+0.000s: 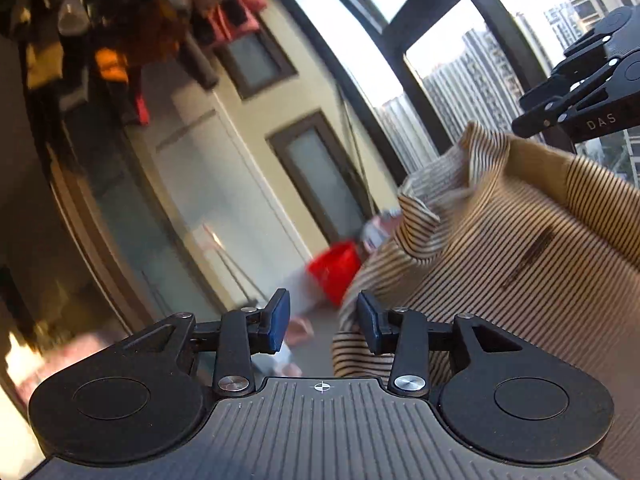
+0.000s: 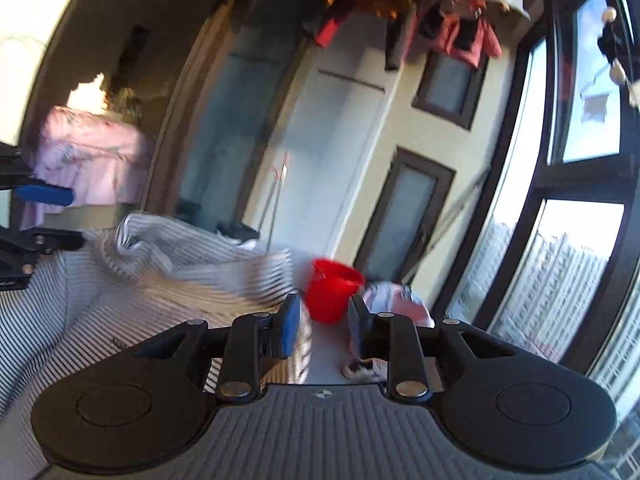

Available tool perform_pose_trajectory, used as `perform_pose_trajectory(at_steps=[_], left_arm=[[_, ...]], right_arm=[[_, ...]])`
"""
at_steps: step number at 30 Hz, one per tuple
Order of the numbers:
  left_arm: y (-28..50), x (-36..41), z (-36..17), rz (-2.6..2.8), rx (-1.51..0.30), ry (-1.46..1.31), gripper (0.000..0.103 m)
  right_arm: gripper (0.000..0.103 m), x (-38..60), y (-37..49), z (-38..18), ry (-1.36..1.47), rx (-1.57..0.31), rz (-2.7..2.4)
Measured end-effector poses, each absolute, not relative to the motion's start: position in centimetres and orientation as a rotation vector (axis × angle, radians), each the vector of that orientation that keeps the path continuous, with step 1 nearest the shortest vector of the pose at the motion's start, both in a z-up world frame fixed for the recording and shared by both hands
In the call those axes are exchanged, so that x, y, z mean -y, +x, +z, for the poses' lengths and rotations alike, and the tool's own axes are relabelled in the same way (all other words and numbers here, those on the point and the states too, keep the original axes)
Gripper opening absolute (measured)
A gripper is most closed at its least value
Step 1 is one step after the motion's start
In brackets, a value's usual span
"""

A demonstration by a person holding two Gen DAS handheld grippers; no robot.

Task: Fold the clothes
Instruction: 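Lay the sweatshirt flat on the table and open both grippers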

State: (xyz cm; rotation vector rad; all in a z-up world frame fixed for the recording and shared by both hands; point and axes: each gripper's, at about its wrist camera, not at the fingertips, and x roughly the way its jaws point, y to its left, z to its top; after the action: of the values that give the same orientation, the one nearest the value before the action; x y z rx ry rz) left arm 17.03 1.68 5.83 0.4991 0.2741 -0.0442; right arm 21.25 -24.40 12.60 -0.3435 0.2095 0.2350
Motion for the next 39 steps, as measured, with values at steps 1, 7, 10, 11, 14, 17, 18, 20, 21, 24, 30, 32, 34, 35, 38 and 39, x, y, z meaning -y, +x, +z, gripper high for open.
perform_pose_trajectory(at_steps=[1,7,10,11,14,17,18,20,21,24,30,32,34,35,38,39], left_arm=[[17.6,-2.5,4.9,-0.045,-0.323,0.468,0.043],[17.1,-4.6,1.4,-0.202,-0.542,0.237,0.066],[16.7,-4.5,-0.2,-0.342,-0.645,0.092,0.078],[16.6,-4.4,-0.8,-0.389,-0.678,0.042,0.082],[15.7,-4.1,-3.7,-0.461,-0.789,-0.028,0.084],[13.5,-4.4,-5.1,-0.475,-0.838,-0.023,0.084],[12.6,-4.6,-5.1,-0.48,-0.841,-0.012,0.084],[10.7,-5.0,-5.1,-0.488,-0.848,0.01,0.084],[9.7,-5.2,-5.1,-0.492,-0.851,0.021,0.084],[6.9,-5.8,-5.1,-0.505,-0.86,0.053,0.084],[1.6,-6.7,-5.0,-0.533,-0.877,0.124,0.085],[0.8,-7.1,-4.8,-0.53,-0.874,0.15,0.085],[1.1,-7.7,-4.3,-0.511,-0.861,0.148,0.085],[1.6,-8.0,-4.0,-0.492,-0.852,0.139,0.085],[2.4,-8.6,-2.6,-0.437,-0.79,0.137,0.088],[2.4,-8.7,-2.0,-0.419,-0.761,0.138,0.092]], right_arm=[[0.029,24.8,21.7,11.6,-0.324,-0.232,0.232],[0.039,25.1,20.3,7.2,-0.28,-0.372,0.372],[0.044,24.1,19.2,5.7,-0.167,-0.511,0.543],[0.048,23.7,18.9,4.9,-0.143,-0.57,0.588],[0.049,22.7,17.8,2.1,-0.138,-0.717,0.677],[0.051,22.5,16.0,-1.0,-0.254,-0.797,0.657],[0.057,23.0,15.2,-1.2,-0.264,-0.786,0.665],[0.061,24.0,13.5,-1.2,-0.27,-0.776,0.68],[0.061,24.4,12.7,-1.2,-0.269,-0.784,0.683],[0.063,25.8,9.7,-1.0,-0.28,-0.79,0.708],[0.064,27.6,4.5,0.0,-0.291,-0.804,0.737],[0.064,28.1,3.5,0.4,-0.299,-0.804,0.728],[0.064,28.5,2.4,0.8,-0.308,-0.804,0.718],[0.063,28.7,1.9,1.0,-0.312,-0.804,0.713],[0.063,29.8,2.1,2.7,-0.339,-0.717,0.6],[0.063,30.4,2.6,3.5,-0.338,-0.675,0.559]])
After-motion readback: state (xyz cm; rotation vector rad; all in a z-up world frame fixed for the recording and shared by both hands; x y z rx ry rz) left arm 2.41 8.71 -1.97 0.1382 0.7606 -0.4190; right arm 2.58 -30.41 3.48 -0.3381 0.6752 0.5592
